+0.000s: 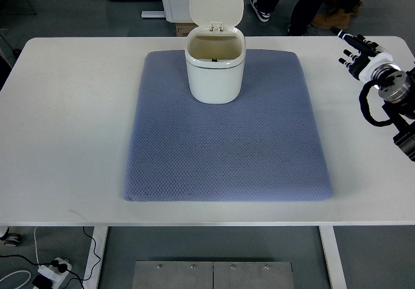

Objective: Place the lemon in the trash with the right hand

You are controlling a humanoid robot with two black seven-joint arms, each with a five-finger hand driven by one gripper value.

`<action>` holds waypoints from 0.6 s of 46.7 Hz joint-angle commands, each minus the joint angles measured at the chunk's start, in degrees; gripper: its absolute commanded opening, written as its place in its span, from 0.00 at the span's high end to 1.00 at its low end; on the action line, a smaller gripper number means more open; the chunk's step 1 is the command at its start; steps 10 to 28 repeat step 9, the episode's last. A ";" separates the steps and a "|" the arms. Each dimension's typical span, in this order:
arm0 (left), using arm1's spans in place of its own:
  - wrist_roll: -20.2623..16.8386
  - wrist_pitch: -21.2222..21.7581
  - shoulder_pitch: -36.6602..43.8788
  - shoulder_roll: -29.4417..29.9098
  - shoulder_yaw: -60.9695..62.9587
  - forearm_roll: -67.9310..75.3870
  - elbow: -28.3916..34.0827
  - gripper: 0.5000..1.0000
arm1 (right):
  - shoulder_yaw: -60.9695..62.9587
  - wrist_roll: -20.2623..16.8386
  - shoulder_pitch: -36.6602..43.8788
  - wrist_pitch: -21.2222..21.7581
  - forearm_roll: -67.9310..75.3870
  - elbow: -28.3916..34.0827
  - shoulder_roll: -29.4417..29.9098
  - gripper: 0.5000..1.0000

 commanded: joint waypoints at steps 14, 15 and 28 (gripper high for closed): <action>-0.01 0.00 -0.09 0.00 0.01 0.00 0.01 0.00 | 0.80 0.57 -0.64 1.59 -0.02 0.08 0.11 0.00; -0.01 0.00 -0.09 0.00 0.01 0.00 0.01 0.00 | 0.80 0.57 -0.64 1.59 -0.02 0.08 0.11 0.00; -0.01 0.00 -0.09 0.00 0.01 0.00 0.01 0.00 | 0.80 0.57 -0.64 1.59 -0.02 0.08 0.11 0.00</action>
